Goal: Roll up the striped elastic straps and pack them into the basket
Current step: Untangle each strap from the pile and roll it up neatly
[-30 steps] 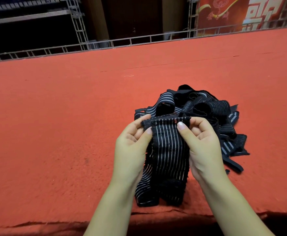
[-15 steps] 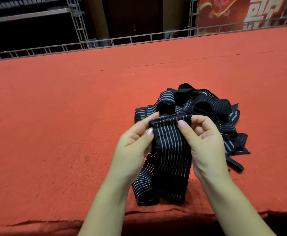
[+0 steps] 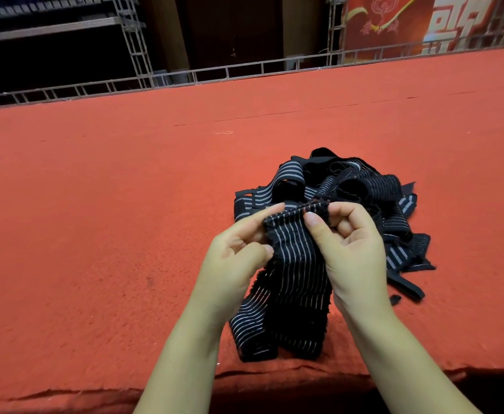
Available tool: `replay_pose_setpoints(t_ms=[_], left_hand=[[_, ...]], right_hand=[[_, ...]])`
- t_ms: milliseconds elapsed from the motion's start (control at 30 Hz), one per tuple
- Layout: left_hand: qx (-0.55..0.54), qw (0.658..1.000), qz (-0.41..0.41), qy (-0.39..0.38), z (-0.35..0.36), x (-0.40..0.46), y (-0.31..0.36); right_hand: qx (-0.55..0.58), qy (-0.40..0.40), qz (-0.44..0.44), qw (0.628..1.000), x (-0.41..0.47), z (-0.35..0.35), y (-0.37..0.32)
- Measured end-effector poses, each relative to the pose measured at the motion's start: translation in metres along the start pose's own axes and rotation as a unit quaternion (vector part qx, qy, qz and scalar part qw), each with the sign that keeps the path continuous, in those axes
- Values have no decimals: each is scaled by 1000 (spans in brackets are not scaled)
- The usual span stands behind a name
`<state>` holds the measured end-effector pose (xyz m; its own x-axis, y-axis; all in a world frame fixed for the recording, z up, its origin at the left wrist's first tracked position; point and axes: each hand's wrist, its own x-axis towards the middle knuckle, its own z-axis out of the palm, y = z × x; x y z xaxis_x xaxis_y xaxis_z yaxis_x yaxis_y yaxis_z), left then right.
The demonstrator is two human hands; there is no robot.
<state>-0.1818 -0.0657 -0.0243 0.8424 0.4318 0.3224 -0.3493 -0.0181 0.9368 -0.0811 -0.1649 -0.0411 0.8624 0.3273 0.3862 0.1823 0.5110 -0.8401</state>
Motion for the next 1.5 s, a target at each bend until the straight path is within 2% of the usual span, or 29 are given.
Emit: replay_pose_setpoints(t_ms=[67,133,267,333,433,567,667,767,933,1033,1200,1400,1500], left_hand=[[-16,1000,4,13,0,0,-2],[31,998,28,38,2,0,-5],[44,993,66,83,6,1,1],[33,993,74,89,6,1,5],[24,992,70,101,5,3,10],[7,991,71,112,3,7,20],[-5,993,60,101,2,10,28],[14,997,44,65,4,16,35],[44,991,96,85,10,28,55],[17,988,116,96,15,33,68],[-48,991,70,104,23,31,73],[-19,983,-9,184,23,12,54],[-18,980,-22,198,25,7,47]], right_hand=[[-3,5,6,1000,-1,1,0],[-4,4,10,1000,-2,2,1],[-62,14,-37,997,-4,2,1],[-83,-12,-39,996,-2,-1,-4],[-81,-90,0,993,5,-4,-17],[-124,-158,-26,979,12,-5,-35],[-123,-166,-60,977,18,0,-44],[-74,-149,-72,983,27,8,-54],[-100,-223,-77,967,40,19,-81],[-101,-209,-130,964,47,27,-98],[-90,-178,-179,963,46,36,-108],[-188,-212,-154,947,36,19,-84],[-203,-223,-130,945,28,8,-72]])
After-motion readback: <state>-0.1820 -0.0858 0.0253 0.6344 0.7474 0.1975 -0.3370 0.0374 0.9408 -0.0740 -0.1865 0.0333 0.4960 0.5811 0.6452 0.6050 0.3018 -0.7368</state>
